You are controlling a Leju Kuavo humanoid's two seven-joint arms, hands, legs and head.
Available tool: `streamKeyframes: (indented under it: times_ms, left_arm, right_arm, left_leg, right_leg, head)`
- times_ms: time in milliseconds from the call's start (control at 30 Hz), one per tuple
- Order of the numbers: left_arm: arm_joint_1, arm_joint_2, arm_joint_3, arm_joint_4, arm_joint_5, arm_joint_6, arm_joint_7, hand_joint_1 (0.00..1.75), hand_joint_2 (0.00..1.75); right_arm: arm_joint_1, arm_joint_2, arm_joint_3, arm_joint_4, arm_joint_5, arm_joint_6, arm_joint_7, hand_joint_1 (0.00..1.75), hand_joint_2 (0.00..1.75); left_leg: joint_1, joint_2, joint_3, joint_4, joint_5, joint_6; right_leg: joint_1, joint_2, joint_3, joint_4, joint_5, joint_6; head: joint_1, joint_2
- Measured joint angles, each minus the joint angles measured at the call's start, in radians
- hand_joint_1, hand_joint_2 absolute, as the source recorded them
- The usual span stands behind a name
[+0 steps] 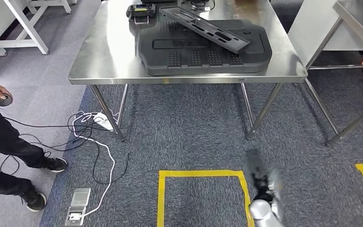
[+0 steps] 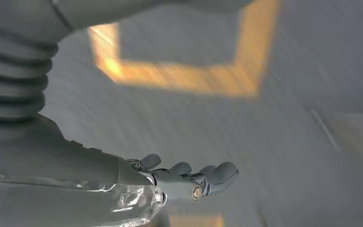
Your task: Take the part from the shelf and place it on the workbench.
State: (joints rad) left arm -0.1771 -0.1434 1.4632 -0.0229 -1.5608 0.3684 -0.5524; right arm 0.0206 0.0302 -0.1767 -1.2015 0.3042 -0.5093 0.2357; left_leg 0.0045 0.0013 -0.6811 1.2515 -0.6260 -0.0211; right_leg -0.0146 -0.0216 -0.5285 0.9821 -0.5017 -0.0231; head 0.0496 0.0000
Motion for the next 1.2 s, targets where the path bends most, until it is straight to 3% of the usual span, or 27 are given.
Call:
streamKeyframes:
  times_ms: [33, 67, 100, 167, 233, 267, 333, 367, 433, 500, 533, 567, 600, 667, 733, 767, 833, 867, 900, 967, 1033, 1067, 1100, 1200]
  left_arm:
    - [-0.002, 0.0, 0.0, 0.0, -0.003, -0.002, 0.008, 0.0, 0.0]
    - [-0.005, 0.0, 0.0, 0.0, -0.005, -0.003, 0.014, 0.0, 0.0]
    - [-0.008, 0.0, 0.0, 0.0, -0.007, -0.004, 0.019, 0.0, 0.0]
    - [-0.013, 0.0, -0.001, 0.0, -0.009, -0.004, 0.025, 0.0, 0.0]
    - [-0.015, 0.0, -0.001, 0.0, -0.009, -0.005, 0.029, 0.0, 0.0]
    - [-0.015, 0.0, -0.001, 0.0, -0.009, -0.005, 0.03, 0.0, 0.0]
    - [-0.017, 0.0, -0.001, 0.0, -0.009, -0.008, 0.035, 0.0, 0.0]
    - [-0.018, 0.0, -0.001, 0.0, -0.009, -0.01, 0.037, 0.0, 0.0]
    - [-0.024, 0.0, -0.002, 0.0, -0.009, -0.012, 0.041, 0.0, 0.0]
    - [-0.027, -0.001, -0.002, 0.001, -0.01, -0.013, 0.044, 0.0, 0.0]
    - [-0.028, -0.001, -0.002, 0.001, -0.01, -0.013, 0.045, 0.0, 0.0]
    - [-0.028, -0.001, -0.002, 0.001, -0.01, -0.013, 0.045, 0.0, 0.0]
    - [-0.029, -0.001, -0.002, 0.001, -0.01, -0.013, 0.046, 0.0, 0.0]
    - [-0.031, -0.001, -0.002, 0.001, -0.01, -0.013, 0.046, 0.0, 0.0]
    - [-0.034, -0.001, -0.002, 0.001, -0.01, -0.013, 0.045, 0.0, 0.0]
    - [-0.036, -0.001, -0.002, 0.001, -0.01, -0.013, 0.045, 0.0, 0.0]
    - [-0.037, -0.001, -0.002, 0.001, -0.01, -0.014, 0.045, 0.0, 0.0]
    - [-0.037, -0.001, -0.002, 0.001, -0.01, -0.015, 0.045, 0.0, 0.0]
    - [-0.037, -0.001, -0.002, 0.001, -0.01, -0.015, 0.045, 0.0, 0.0]
    - [-0.037, -0.001, -0.002, 0.001, -0.01, -0.016, 0.046, 0.0, 0.0]
    - [-0.037, -0.001, -0.003, 0.002, -0.01, -0.017, 0.048, 0.0, 0.0]
    - [-0.037, -0.001, -0.003, 0.002, -0.01, -0.017, 0.049, 0.0, 0.0]
    - [-0.037, -0.001, -0.003, 0.002, -0.01, -0.017, 0.051, 0.0, 0.0]
    - [-0.042, -0.001, -0.003, 0.002, -0.01, -0.017, 0.053, 0.0, 0.0]
  right_arm:
    - [-0.011, -0.003, 0.035, 0.08, -0.065, 0.051, -0.006, 0.0, 0.0]
    - [-0.02, -0.005, 0.069, 0.155, -0.118, 0.09, -0.016, 0.0, 0.0]
    - [-0.026, -0.006, 0.097, 0.22, -0.155, 0.114, -0.028, 0.0, 0.0]
    - [-0.038, -0.007, 0.14, 0.333, -0.208, 0.138, -0.049, 0.0, 0.0]
    - [-0.055, -0.009, 0.169, 0.427, -0.242, 0.154, -0.059, 0.0, 0.0]
    - [-0.062, -0.01, 0.182, 0.47, -0.257, 0.166, -0.061, 0.0, 0.0]
    - [-0.069, -0.013, 0.211, 0.551, -0.293, 0.192, -0.06, 0.0, 0.0]
    - [-0.069, -0.013, 0.223, 0.587, -0.313, 0.202, -0.061, 0.0, 0.0]
    - [-0.068, -0.011, 0.245, 0.648, -0.354, 0.21, -0.072, 0.0, 0.0]
    - [-0.067, -0.007, 0.26, 0.697, -0.392, 0.205, -0.092, 0.0, 0.0]
    - [-0.067, -0.006, 0.265, 0.719, -0.409, 0.202, -0.102, 0.0, 0.0]
    - [-0.067, -0.006, 0.27, 0.738, -0.423, 0.199, -0.112, 0.0, 0.0]
    - [-0.067, -0.005, 0.276, 0.754, -0.435, 0.198, -0.123, 0.0, 0.0]
    - [-0.07, -0.004, 0.285, 0.773, -0.453, 0.198, -0.146, 0.0, 0.0]
    - [-0.081, -0.002, 0.298, 0.792, -0.465, 0.195, -0.165, 0.0, 0.0]
    - [-0.088, -0.001, 0.306, 0.803, -0.47, 0.193, -0.171, 0.0, 0.0]
    - [-0.093, 0.0, 0.323, 0.824, -0.481, 0.186, -0.179, 0.0, 0.0]
    - [-0.093, 0.0, 0.329, 0.83, -0.486, 0.183, -0.181, 0.0, 0.0]
    - [-0.092, 0.001, 0.334, 0.835, -0.491, 0.179, -0.184, 0.0, 0.0]
    - [-0.092, 0.001, 0.343, 0.843, -0.495, 0.173, -0.188, 0.0, 0.0]
    - [-0.092, 0.001, 0.353, 0.85, -0.498, 0.167, -0.192, 0.0, 0.0]
    - [-0.092, 0.001, 0.359, 0.854, -0.5, 0.163, -0.193, 0.0, 0.0]
    - [-0.091, 0.001, 0.365, 0.857, -0.502, 0.159, -0.195, 0.0, 0.0]
    - [-0.092, 0.001, 0.384, 0.863, -0.504, 0.148, -0.202, 0.0, 1.31]
  left_leg:
    - [0.001, 0.0, 0.0, 0.035, -0.005, -0.002]
    - [0.001, 0.0, 0.014, 0.039, 0.01, -0.002]
    - [0.001, 0.0, 0.047, 0.005, 0.039, -0.001]
    - [0.0, -0.002, 0.142, -0.129, 0.081, 0.006]
    - [-0.002, -0.004, 0.204, -0.234, 0.079, 0.013]
    - [-0.004, -0.004, 0.211, -0.253, 0.074, 0.016]
    - [-0.002, 0.001, 0.203, -0.26, 0.083, 0.029]
    - [0.001, 0.004, 0.196, -0.263, 0.09, 0.038]
    - [0.003, 0.01, 0.177, -0.266, 0.107, 0.054]
    - [0.001, 0.012, 0.156, -0.262, 0.12, 0.059]
    - [0.001, 0.014, 0.145, -0.26, 0.126, 0.059]
    - [0.001, 0.015, 0.134, -0.255, 0.132, 0.057]
    - [0.002, 0.016, 0.123, -0.25, 0.136, 0.054]
    - [0.003, 0.017, 0.103, -0.235, 0.142, 0.046]
    - [0.001, 0.018, 0.089, -0.221, 0.15, 0.034]
    - [0.0, 0.019, 0.086, -0.217, 0.156, 0.028]
    - [0.001, 0.017, 0.08, -0.214, 0.164, 0.014]
    - [0.002, 0.015, 0.073, -0.203, 0.153, 0.008]
    - [0.003, 0.013, 0.062, -0.177, 0.127, 0.003]
    - [0.005, 0.01, 0.028, -0.073, 0.041, -0.003]
    - [0.005, 0.009, 0.005, 0.035, -0.015, -0.005]
    - [0.004, 0.009, 0.014, 0.051, -0.013, -0.003]
    - [0.003, 0.009, 0.039, 0.033, 0.006, 0.001]
    - [-0.004, 0.006, 0.173, -0.164, 0.069, 0.024]
  right_leg:
    - [0.0, -0.001, -0.014, 0.003, 0.008, 0.001]
    - [0.0, -0.003, -0.027, 0.008, 0.014, 0.003]
    - [0.0, -0.005, -0.04, 0.015, 0.019, 0.006]
    - [0.001, -0.008, -0.062, 0.03, 0.026, 0.013]
    - [0.003, -0.008, -0.074, 0.04, 0.035, 0.021]
    - [0.004, -0.008, -0.077, 0.041, 0.04, 0.026]
    - [0.003, -0.005, -0.079, 0.044, 0.046, 0.037]
    - [0.002, -0.001, -0.085, 0.056, 0.031, 0.042]
    - [-0.001, 0.009, -0.112, 0.134, -0.046, 0.05]
    - [-0.002, 0.014, -0.146, 0.257, -0.126, 0.056]
    - [-0.003, 0.014, -0.151, 0.301, -0.138, 0.058]
    - [-0.003, 0.014, -0.141, 0.315, -0.128, 0.06]
    - [-0.005, 0.014, -0.115, 0.295, -0.101, 0.06]
    - [-0.008, 0.015, -0.028, 0.173, -0.052, 0.06]
    - [-0.005, 0.017, 0.035, 0.062, -0.047, 0.056]
    - [-0.003, 0.019, 0.042, 0.039, -0.054, 0.052]
    - [-0.002, 0.018, 0.032, 0.033, -0.046, 0.038]
    - [-0.003, 0.017, 0.026, 0.032, -0.038, 0.028]
    - [-0.005, 0.015, 0.018, 0.03, -0.03, 0.019]
    - [-0.003, 0.013, -0.002, 0.03, -0.014, 0.005]
    - [0.002, 0.013, -0.022, 0.031, 0.0, 0.001]
    - [0.004, 0.013, -0.031, 0.033, 0.006, 0.001]
    - [0.006, 0.013, -0.04, 0.035, 0.012, 0.001]
    - [0.01, 0.015, -0.06, 0.044, 0.026, 0.008]
  head:
    - [-0.001, 0.0]
    - [-0.002, 0.0]
    - [-0.003, 0.0]
    - [-0.004, 0.0]
    - [-0.003, 0.0]
    - [-0.003, 0.0]
    - [-0.003, 0.0]
    - [-0.001, 0.0]
    - [0.008, 0.0]
    - [0.016, 0.0]
    - [0.016, 0.0]
    - [0.017, 0.0]
    - [0.017, 0.0]
    - [0.02, 0.0]
    - [0.023, 0.0]
    - [0.022, 0.0]
    - [0.019, 0.0]
    - [0.017, 0.0]
    - [0.013, 0.0]
    - [0.004, 0.0]
    - [-0.001, 0.0]
    - [-0.002, 0.0]
    - [-0.002, 0.0]
    - [-0.003, 0.0]
